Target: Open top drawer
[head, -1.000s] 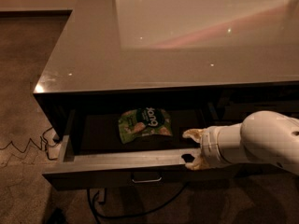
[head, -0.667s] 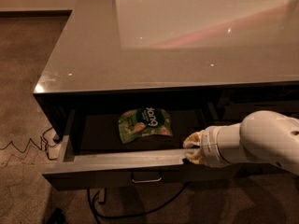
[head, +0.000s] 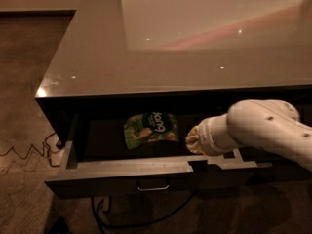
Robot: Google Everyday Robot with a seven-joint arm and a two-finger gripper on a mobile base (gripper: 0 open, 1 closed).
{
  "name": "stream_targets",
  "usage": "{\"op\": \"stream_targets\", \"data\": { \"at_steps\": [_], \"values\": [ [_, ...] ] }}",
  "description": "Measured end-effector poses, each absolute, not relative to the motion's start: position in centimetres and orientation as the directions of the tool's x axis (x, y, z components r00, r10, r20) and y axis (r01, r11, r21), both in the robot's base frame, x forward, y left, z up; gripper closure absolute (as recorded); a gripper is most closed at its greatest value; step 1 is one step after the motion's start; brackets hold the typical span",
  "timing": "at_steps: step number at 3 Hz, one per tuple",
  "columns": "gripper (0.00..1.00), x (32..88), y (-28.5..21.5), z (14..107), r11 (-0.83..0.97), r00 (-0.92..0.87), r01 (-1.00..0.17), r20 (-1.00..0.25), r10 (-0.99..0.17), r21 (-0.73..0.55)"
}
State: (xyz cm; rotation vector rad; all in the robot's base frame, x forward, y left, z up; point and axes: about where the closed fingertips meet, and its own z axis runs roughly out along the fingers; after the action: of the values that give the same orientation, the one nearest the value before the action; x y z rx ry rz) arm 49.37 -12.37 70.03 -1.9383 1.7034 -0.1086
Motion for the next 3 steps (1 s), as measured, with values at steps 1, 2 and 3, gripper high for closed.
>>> {"op": "stream_targets", "data": {
  "at_steps": [1, 2, 3],
  "values": [
    [1.00, 51.2, -11.6, 68.0, -0.063, 0.186, -0.907, -0.264, -0.946, -0.416],
    [1.00, 51.6, -11.0, 65.4, -0.079, 0.180, -0.925, -0.245, -0.953, -0.372],
    [1.00, 50.7, -10.9, 63.4, -0.088, 0.171, -0.937, -0.227, -0.959, -0.337]
  ]
}}
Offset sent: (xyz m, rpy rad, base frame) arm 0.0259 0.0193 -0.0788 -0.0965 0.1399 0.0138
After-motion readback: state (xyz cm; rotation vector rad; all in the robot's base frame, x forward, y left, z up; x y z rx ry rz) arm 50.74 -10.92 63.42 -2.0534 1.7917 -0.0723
